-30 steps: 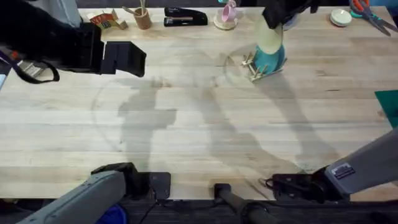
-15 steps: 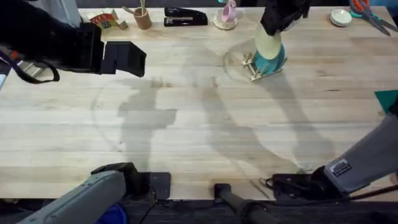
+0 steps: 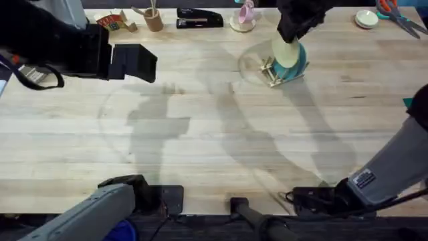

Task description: Pick up the plates from the table one by one and place each into a slot on the dish rack.

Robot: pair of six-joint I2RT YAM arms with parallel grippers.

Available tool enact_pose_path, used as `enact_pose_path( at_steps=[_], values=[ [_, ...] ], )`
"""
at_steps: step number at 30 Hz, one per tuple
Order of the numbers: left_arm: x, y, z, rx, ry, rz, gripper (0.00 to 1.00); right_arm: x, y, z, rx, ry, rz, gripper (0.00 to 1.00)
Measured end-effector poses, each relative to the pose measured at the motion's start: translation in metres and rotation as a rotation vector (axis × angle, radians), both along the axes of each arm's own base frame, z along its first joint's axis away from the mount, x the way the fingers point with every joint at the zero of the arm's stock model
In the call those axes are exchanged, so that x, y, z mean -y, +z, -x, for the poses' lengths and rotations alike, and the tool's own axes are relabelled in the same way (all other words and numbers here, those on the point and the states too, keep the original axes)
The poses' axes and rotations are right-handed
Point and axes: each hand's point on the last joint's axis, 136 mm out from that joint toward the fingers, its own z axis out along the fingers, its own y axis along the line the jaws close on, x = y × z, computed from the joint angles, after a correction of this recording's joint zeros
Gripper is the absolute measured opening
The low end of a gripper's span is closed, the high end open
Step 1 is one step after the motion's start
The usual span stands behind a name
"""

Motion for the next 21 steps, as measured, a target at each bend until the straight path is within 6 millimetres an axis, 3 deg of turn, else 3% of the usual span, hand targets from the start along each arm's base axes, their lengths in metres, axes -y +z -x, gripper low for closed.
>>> enact_pose_path(
  at_steps=[21],
  values=[
    [0.0000,0.0000,0.0000,0.000,0.000,0.000,0.995,-0.0004,-0.0097,0.0059,-0.034,0.003,-0.002,0.031]
  ],
)
